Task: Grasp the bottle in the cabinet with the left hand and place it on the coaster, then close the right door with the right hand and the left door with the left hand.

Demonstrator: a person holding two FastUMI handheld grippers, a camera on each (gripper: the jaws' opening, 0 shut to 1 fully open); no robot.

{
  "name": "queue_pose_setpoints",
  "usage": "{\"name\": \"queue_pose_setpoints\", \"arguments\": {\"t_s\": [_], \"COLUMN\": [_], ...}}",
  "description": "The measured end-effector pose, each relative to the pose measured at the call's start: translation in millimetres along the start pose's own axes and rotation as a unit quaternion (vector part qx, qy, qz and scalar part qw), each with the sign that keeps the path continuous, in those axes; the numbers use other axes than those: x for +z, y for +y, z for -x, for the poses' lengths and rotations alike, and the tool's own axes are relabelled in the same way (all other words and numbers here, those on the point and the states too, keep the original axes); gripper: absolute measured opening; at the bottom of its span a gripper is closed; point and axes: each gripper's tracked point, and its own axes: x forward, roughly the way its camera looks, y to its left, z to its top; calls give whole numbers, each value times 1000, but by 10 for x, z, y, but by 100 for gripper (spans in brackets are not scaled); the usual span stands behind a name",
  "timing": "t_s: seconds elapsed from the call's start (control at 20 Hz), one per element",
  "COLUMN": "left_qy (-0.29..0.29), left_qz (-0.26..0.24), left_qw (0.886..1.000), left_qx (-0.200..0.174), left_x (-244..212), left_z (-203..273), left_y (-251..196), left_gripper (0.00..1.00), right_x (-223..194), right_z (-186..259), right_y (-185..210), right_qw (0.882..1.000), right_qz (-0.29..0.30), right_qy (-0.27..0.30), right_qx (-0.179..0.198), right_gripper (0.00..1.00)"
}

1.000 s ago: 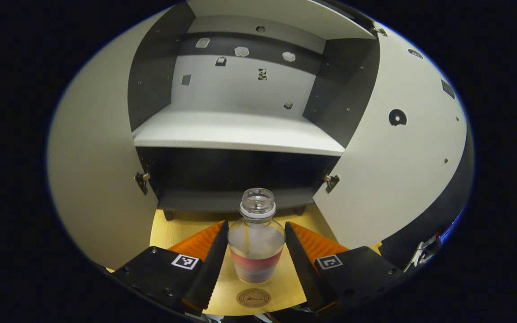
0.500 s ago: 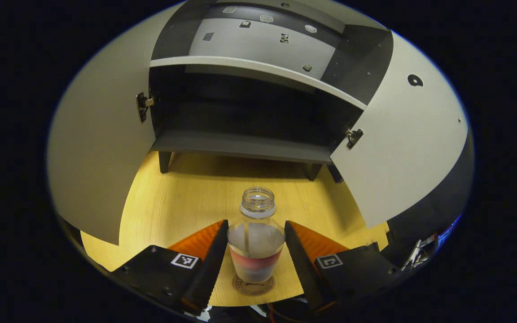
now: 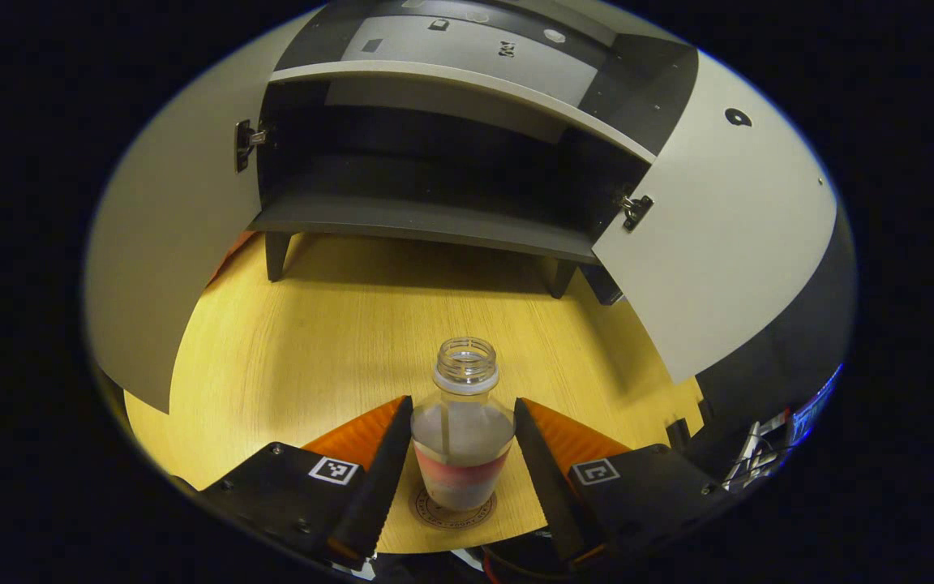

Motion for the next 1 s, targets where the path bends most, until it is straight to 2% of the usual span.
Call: {"name": "queue_pose_setpoints", "arguments": {"t_s": [0.25,0.35,0.45,0.5,0.6,0.7,0.75,1.0], "left_qy": [-3,-9,-12,-15,-10,-2,-3,-16], "left_qz": [-24,-26,-30,-31,-38,-49,-55,-81], "left_qw": [1000,1000,999,999,999,998,998,996], "left_qx": [1,-1,-4,-6,-16,-27,-31,-46], "left_x": [-94,-98,-118,-135,-206,-266,-272,-326], "left_z": [-4,9,35,54,94,133,147,195], "left_y": [-24,-32,-39,-48,-77,-116,-125,-170], "left_gripper": [81,81,81,81,81,82,82,82], "right_x": [-48,-60,-61,-56,-64,-85,-96,-116], "right_z": [-9,-13,-19,-22,-27,-46,-49,-73], "right_y": [-30,-18,-6,-4,10,24,29,78], "right_qw": [1000,1000,1000,1000,1000,1000,1000,1000], "right_qz": [4,3,3,5,7,6,5,3], "right_qy": [5,7,6,6,6,9,10,11], "right_qx": [-4,-3,-1,0,1,4,6,15], "right_gripper": [93,96,93,95,93,95,93,93]}}
